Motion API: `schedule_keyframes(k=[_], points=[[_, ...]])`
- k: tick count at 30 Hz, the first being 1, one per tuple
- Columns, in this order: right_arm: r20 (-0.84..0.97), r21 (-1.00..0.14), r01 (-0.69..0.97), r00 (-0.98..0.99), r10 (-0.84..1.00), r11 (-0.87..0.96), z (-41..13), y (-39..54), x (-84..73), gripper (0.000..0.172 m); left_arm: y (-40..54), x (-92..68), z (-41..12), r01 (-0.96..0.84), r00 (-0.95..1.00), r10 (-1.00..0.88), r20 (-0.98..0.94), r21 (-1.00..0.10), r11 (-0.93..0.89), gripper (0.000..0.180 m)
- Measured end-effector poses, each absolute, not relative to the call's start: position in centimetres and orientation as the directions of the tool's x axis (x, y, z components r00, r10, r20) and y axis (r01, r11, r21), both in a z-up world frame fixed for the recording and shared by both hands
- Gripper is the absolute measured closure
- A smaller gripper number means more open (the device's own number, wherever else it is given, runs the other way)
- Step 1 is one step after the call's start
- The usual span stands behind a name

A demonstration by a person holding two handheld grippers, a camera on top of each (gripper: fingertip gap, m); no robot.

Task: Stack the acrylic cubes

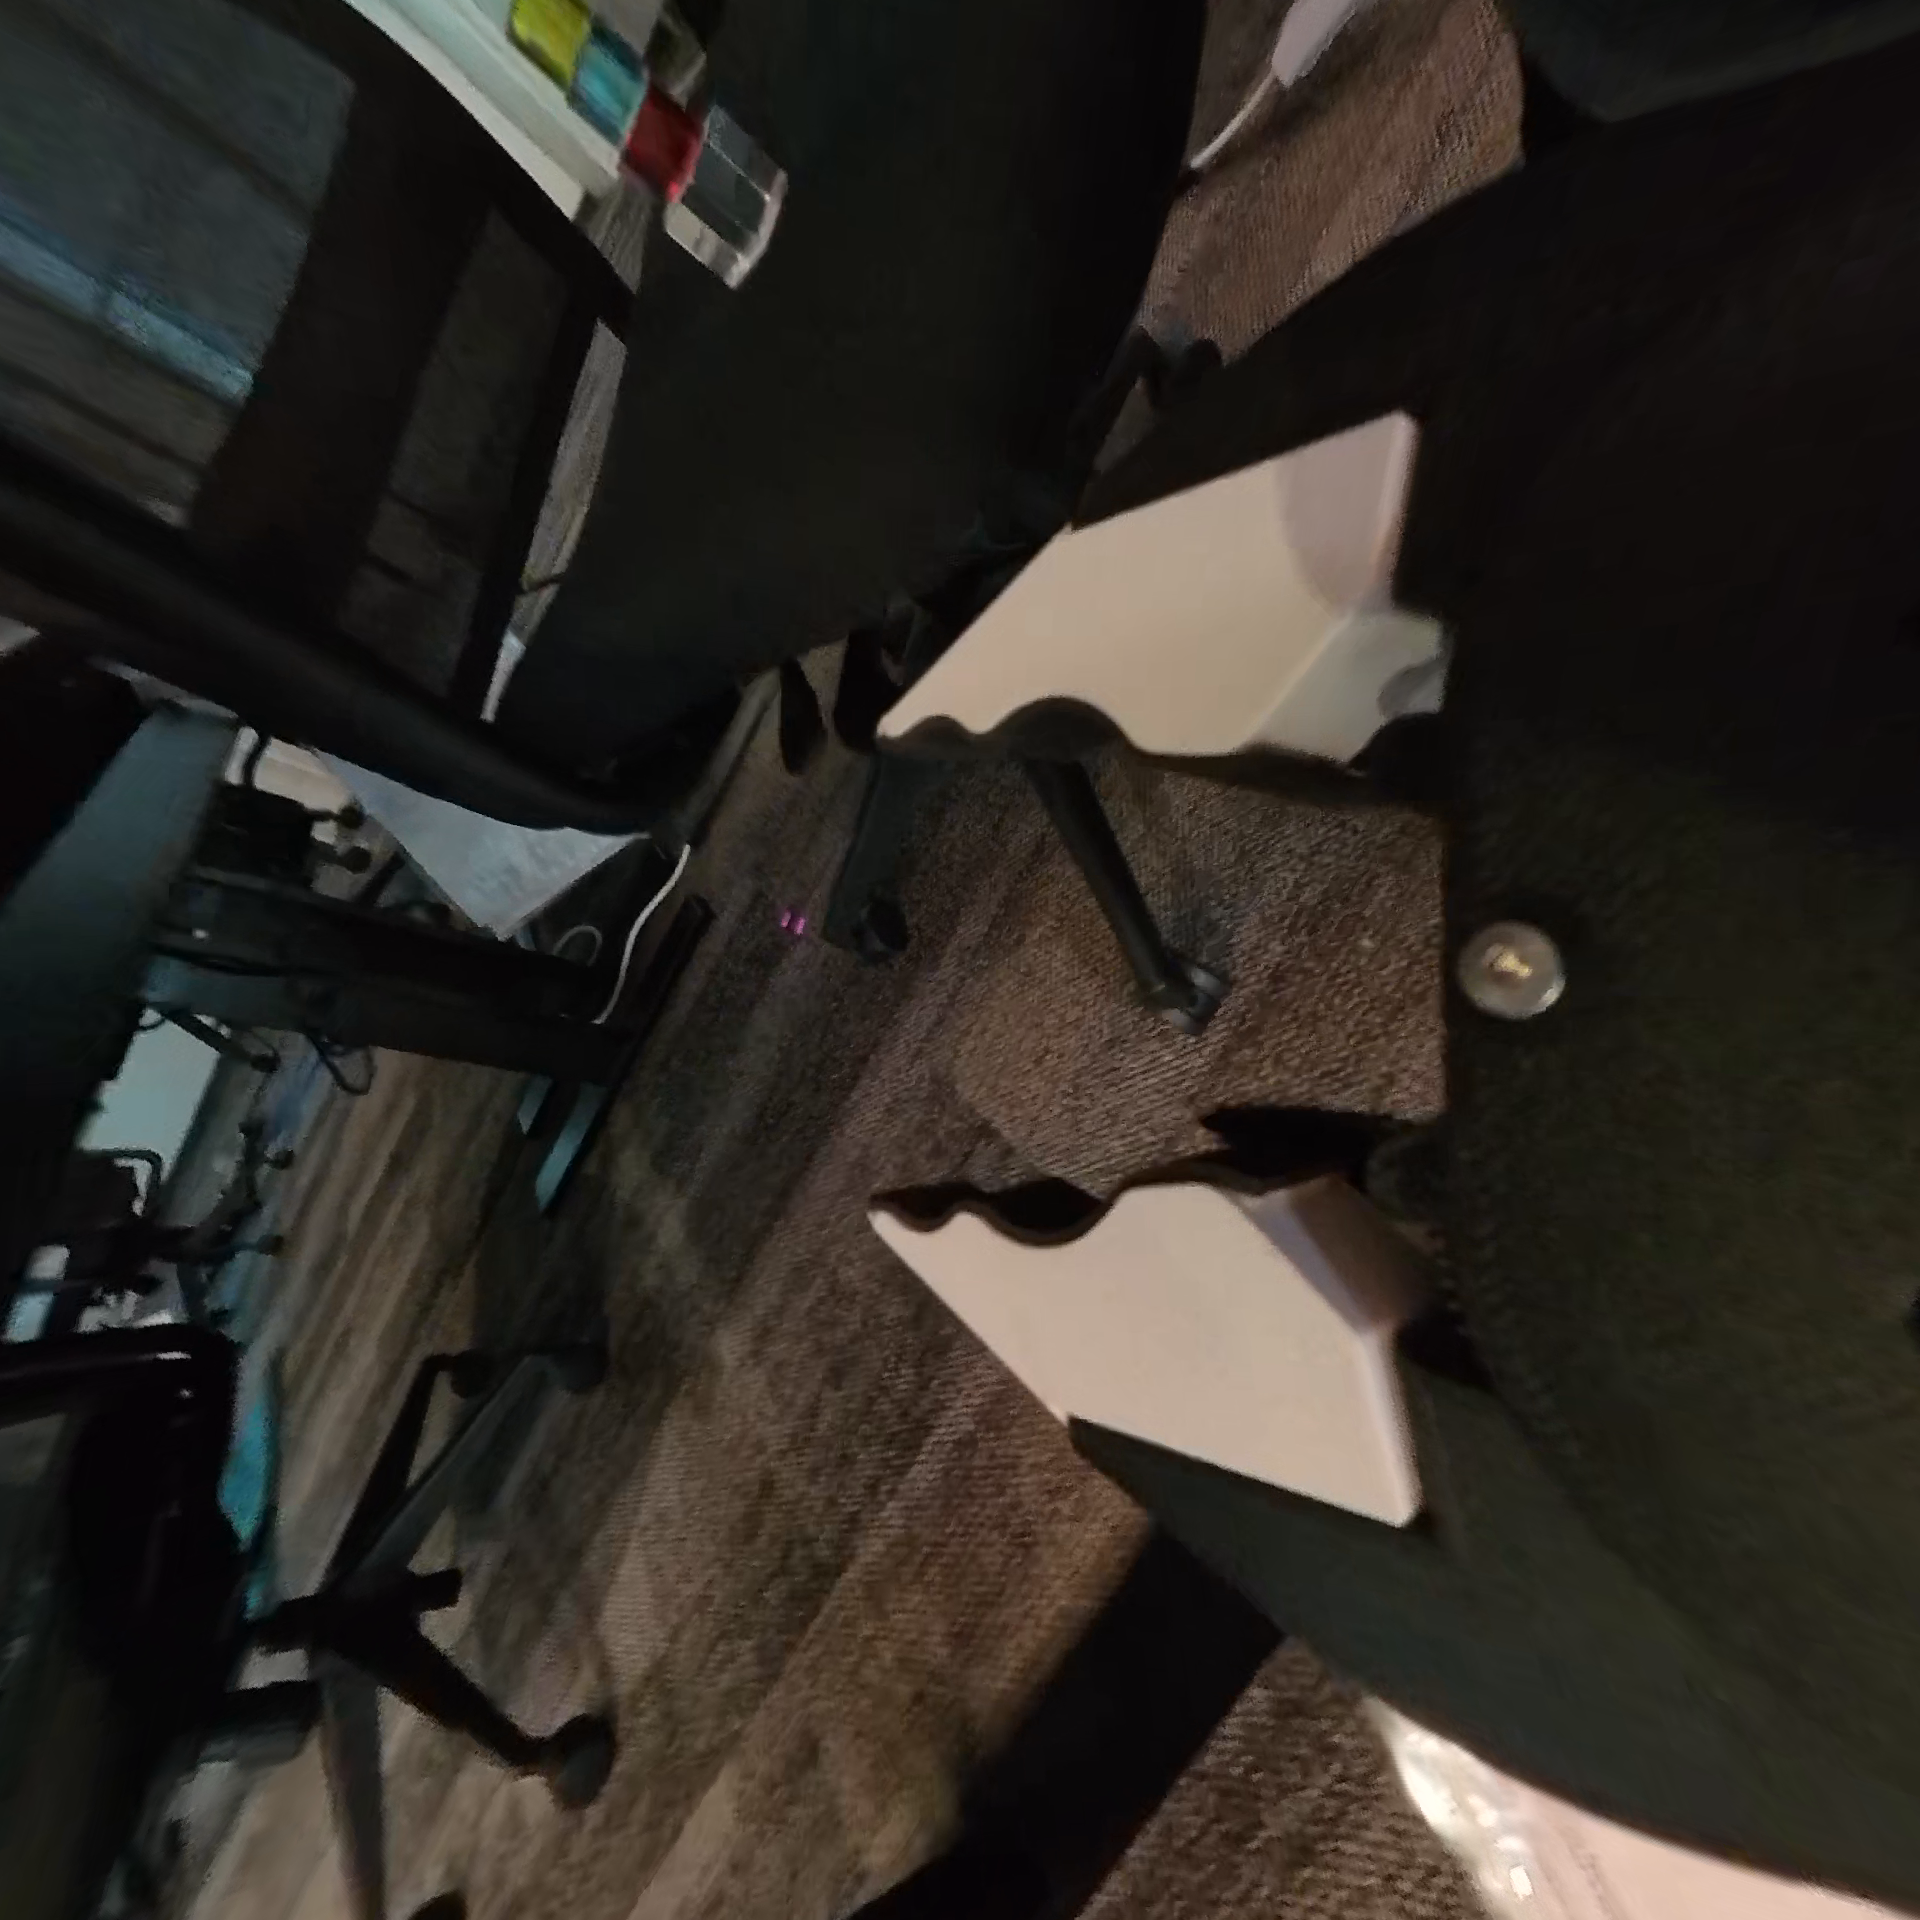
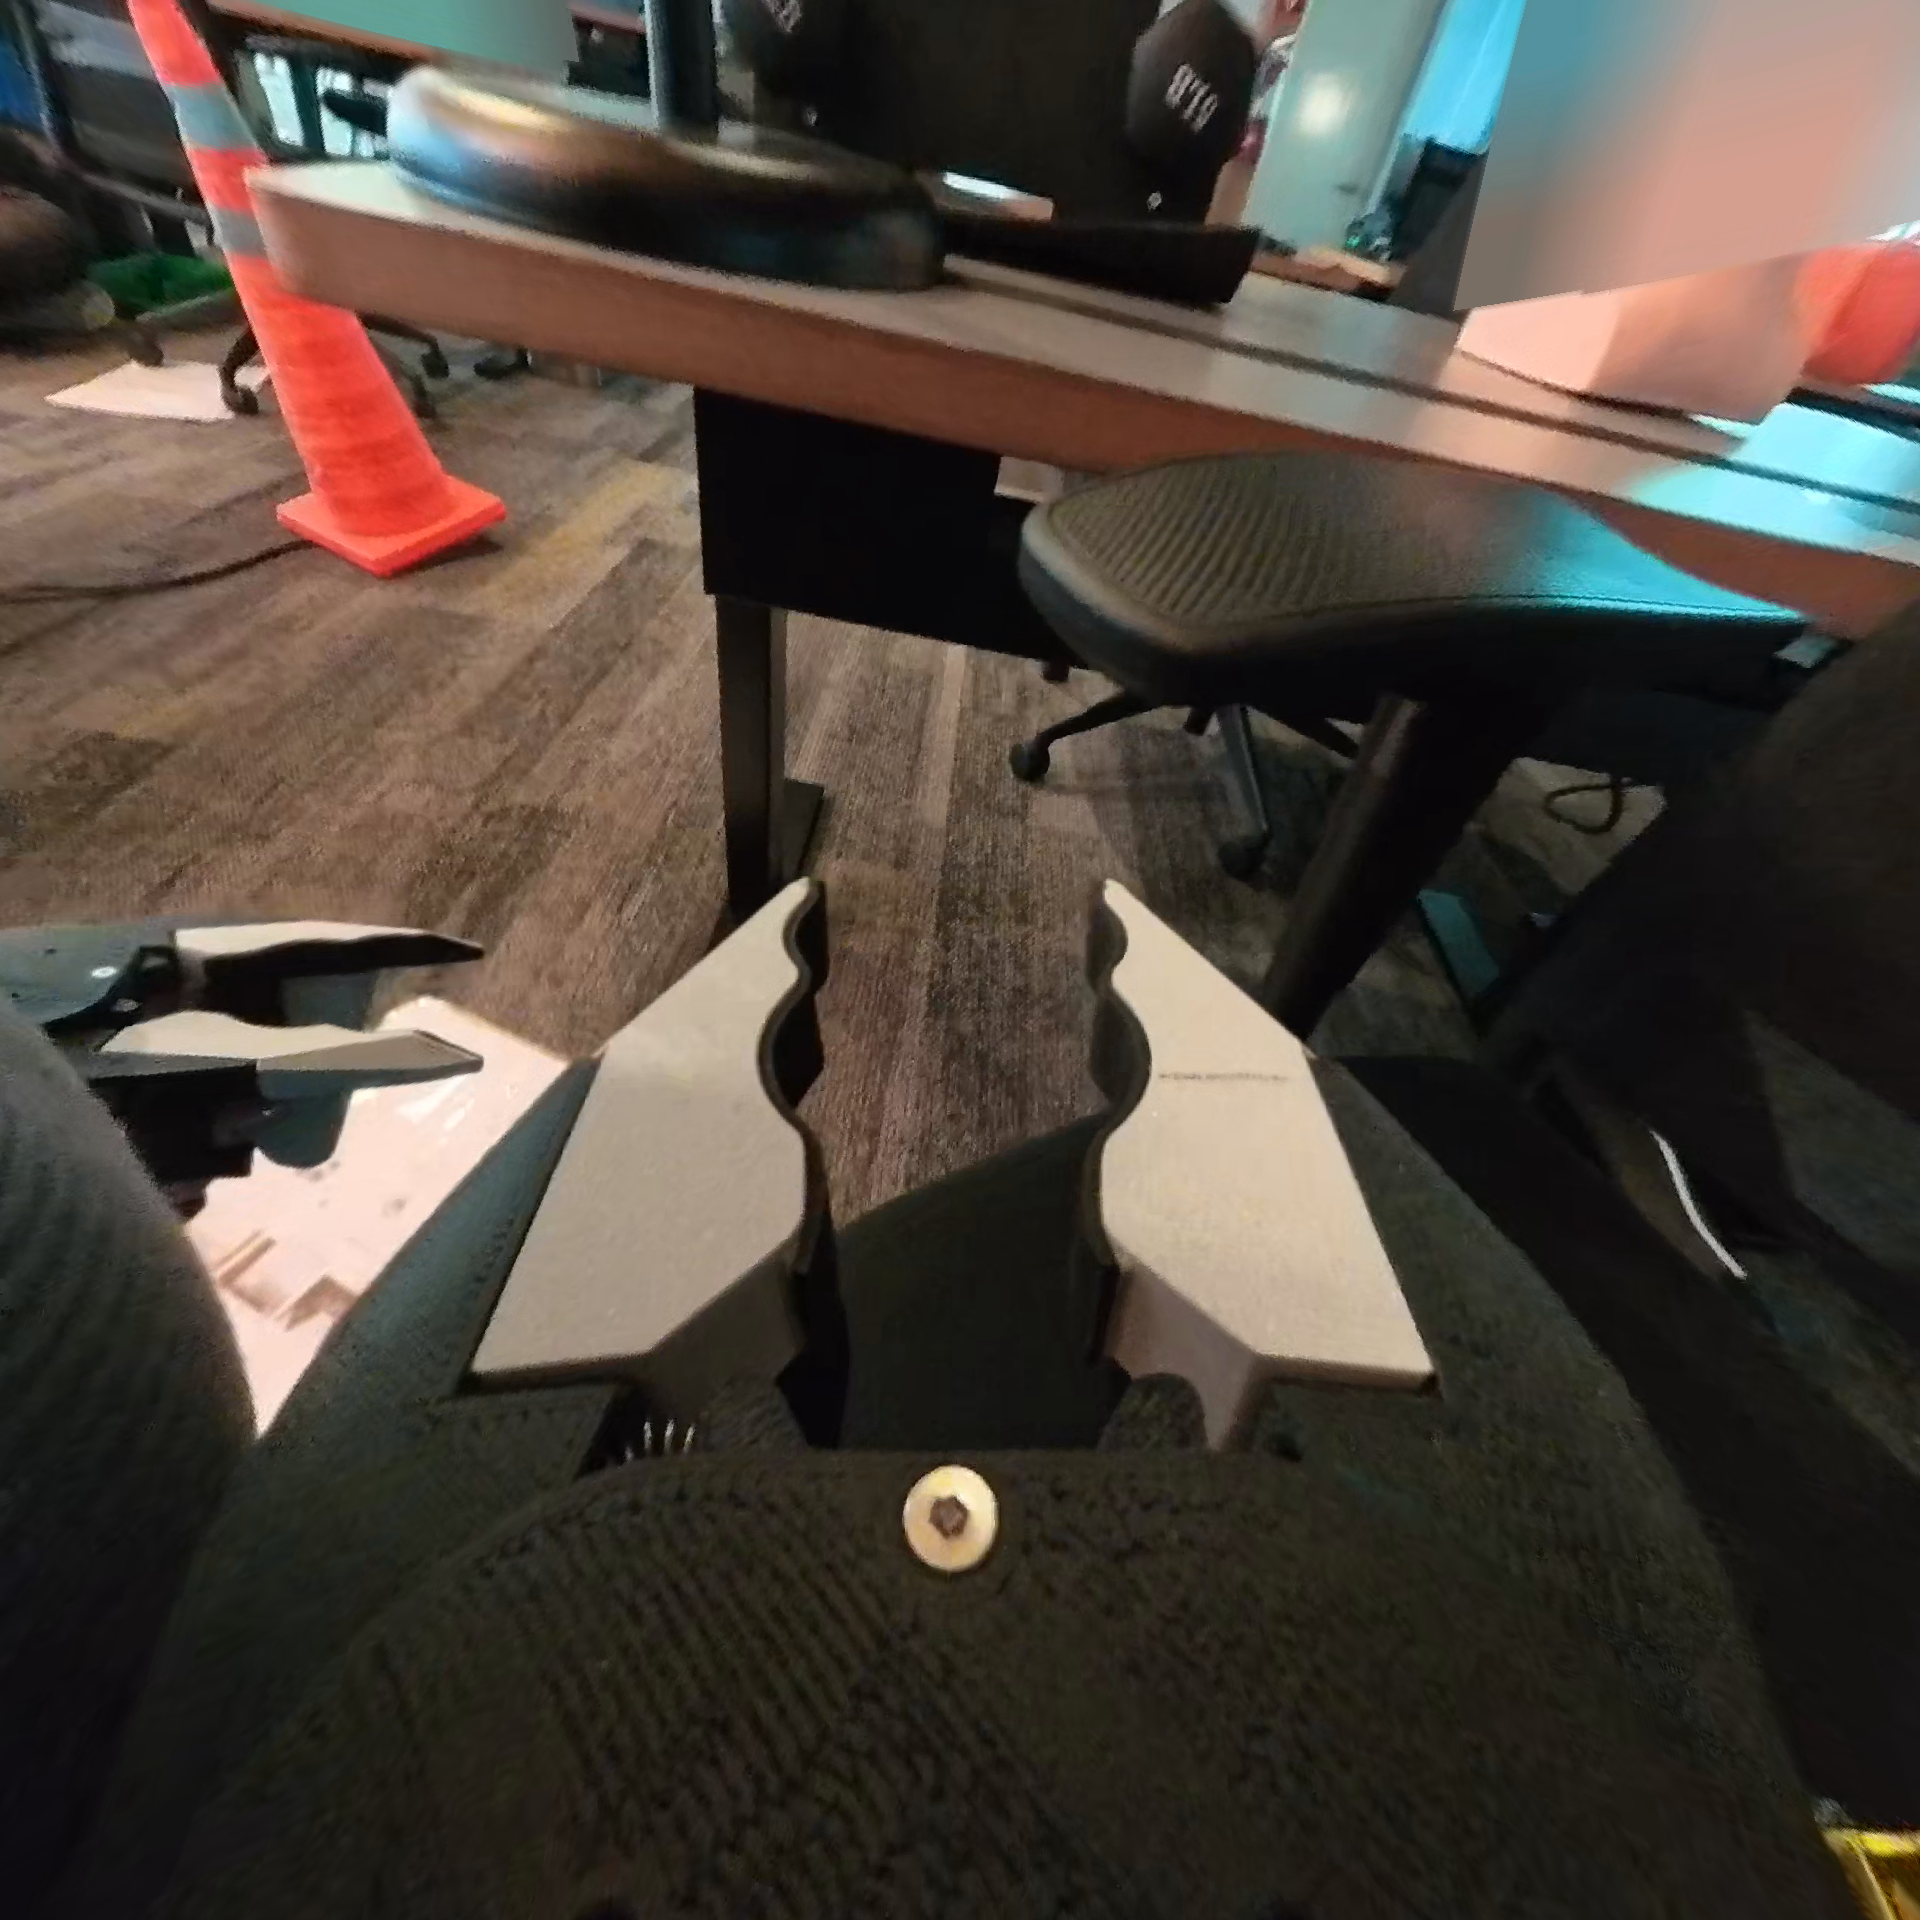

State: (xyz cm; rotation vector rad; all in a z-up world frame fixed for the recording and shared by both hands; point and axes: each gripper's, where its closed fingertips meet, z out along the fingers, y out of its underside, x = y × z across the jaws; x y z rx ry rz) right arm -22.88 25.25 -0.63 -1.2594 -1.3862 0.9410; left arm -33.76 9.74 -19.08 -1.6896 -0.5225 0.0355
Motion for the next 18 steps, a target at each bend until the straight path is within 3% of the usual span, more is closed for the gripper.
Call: schedule_keyframes(k=[13,18], points=[[0.142,-0.987,-0.032,0.289,0.947,0.158,1.7,29.5,-14.8,0.125,18.2,-32.0,-8.7,0.14,0.963,0.238,0.124,-0.989,-0.052,0.101],[0.053,-0.989,-0.13,0.114,0.992,0.067,-0.5,29.5,-14.2,0.13,20.4,-31.7,-9.2,0.136,0.931,0.349,0.103,-0.988,-0.071,0.103]])
